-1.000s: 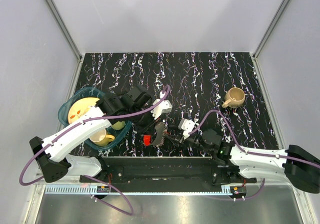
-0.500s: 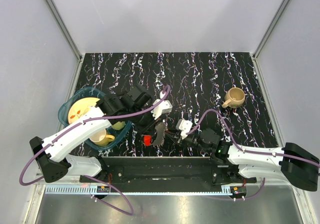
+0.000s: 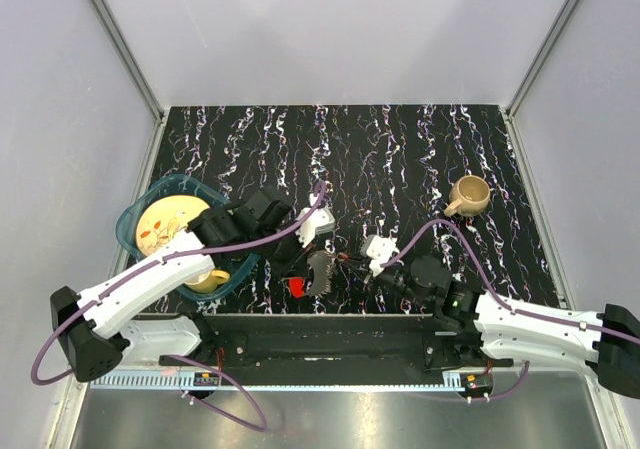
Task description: Remove the keys from the keyring
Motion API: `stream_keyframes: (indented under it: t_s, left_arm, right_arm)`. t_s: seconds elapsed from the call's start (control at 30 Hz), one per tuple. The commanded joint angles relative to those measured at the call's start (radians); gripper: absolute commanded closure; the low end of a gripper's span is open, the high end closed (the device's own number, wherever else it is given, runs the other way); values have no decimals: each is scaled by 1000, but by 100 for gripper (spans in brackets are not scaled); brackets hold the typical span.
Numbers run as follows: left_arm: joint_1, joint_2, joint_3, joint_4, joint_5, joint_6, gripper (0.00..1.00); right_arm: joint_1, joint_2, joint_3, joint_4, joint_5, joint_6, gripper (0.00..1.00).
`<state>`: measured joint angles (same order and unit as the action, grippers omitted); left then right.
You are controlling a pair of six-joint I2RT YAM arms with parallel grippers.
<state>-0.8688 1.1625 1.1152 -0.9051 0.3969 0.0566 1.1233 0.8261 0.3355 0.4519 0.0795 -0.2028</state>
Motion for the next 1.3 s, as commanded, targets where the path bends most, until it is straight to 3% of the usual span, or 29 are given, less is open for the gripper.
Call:
stream_keyframes:
  t_s: [0.0, 0.27, 0.4, 0.5, 0.63, 0.8, 1.0, 1.27]
  left_arm:
    - [10, -73, -54, 135, 60, -37, 100]
    - [22, -184, -219, 348, 60, -115, 100]
    - [27, -291, -339, 506, -33, -167, 78]
    - [34, -343, -347, 534, -93, -179, 56]
    - [37, -405, -328, 526, -101, -153, 47]
    - [36, -412, -269, 540, 26, -109, 48]
    - [28, -369, -235, 687, 253, -164, 52]
    - [22, -388, -299, 847, 342, -233, 56]
  right_arm:
    - [3, 13, 56, -36, 19, 17, 100]
    - [4, -11, 177, -255, 16, -40, 100]
    - [4, -12, 299, -439, 0, -98, 100]
    - [4, 2, 368, -559, -12, -138, 100]
    - [4, 11, 427, -639, 5, -153, 100]
    - [4, 11, 500, -726, -32, -141, 100]
    - [4, 89, 628, -884, 14, -120, 100]
    - [4, 140, 760, -1021, 26, -75, 100]
